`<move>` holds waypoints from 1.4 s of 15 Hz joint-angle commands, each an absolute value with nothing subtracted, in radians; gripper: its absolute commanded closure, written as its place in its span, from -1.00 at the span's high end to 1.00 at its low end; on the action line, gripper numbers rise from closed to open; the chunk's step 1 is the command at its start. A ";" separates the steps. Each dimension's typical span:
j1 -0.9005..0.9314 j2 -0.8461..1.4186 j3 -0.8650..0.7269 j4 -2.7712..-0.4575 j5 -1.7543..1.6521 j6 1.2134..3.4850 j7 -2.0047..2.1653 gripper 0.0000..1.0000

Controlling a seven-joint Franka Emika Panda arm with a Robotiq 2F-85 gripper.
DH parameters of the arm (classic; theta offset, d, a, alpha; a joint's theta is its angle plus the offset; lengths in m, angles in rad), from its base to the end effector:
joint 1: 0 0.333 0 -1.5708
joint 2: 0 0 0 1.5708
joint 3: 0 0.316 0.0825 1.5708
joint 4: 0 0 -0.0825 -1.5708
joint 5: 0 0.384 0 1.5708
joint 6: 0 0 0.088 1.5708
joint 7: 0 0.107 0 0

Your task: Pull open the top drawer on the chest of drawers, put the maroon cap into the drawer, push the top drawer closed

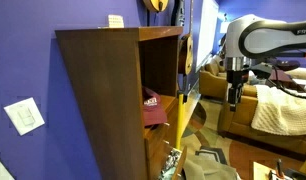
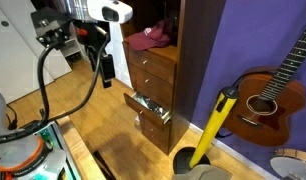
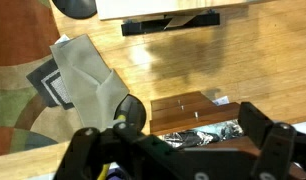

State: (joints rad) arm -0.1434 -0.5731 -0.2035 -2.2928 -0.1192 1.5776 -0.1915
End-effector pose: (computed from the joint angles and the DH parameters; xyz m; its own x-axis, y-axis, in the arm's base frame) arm 0.3350 -0.1471 0.5441 0.9835 -0.1025 -0.1488 -0.1067 -0.9941 -0.0208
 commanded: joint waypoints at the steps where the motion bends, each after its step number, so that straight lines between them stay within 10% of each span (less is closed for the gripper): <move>1: -0.142 -0.572 -0.204 -2.290 -0.119 1.575 -0.191 1.00; 21: 0.004 -0.334 -0.076 -2.393 0.011 2.207 -0.177 1.00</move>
